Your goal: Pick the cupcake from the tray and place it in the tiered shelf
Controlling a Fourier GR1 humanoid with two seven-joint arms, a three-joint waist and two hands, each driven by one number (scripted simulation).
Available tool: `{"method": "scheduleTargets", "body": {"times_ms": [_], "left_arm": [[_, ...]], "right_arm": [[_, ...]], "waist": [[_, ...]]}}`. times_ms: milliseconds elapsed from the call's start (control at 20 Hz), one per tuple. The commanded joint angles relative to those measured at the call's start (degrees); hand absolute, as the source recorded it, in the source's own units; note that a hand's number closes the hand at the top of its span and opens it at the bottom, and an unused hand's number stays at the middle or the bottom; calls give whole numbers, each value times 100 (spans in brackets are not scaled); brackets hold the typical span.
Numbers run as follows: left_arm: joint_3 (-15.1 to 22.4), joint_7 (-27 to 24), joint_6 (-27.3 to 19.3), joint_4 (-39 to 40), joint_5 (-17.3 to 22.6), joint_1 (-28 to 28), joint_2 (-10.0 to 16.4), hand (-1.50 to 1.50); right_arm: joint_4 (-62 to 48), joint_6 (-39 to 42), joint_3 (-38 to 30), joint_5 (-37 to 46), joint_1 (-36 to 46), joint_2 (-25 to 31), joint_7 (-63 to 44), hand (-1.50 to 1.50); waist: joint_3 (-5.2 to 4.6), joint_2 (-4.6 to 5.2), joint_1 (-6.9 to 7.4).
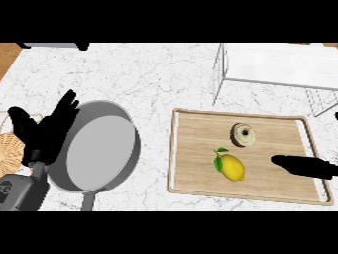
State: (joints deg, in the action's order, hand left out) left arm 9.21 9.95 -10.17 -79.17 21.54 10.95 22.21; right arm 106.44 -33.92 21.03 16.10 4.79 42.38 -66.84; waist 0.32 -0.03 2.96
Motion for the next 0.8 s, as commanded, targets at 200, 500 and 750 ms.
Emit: {"method": "scheduleTargets", "body": {"times_ms": [200, 500, 750], "left_arm": [[246, 207, 74, 484, -89, -484, -123, 0], [183, 291, -68, 365, -96, -528, -180, 0], [134, 320, -114, 459, -110, -536, -223, 0]], "right_arm": [[-680, 720, 327, 334, 1198, -541, -1809, -150], [-1524, 781, 391, 810, 1479, -1021, -1840, -150], [-1869, 840, 471, 1191, 1734, -1638, -1840, -150]], "waist": [[-74, 67, -4], [-64, 34, -101], [-65, 12, -218]]}}
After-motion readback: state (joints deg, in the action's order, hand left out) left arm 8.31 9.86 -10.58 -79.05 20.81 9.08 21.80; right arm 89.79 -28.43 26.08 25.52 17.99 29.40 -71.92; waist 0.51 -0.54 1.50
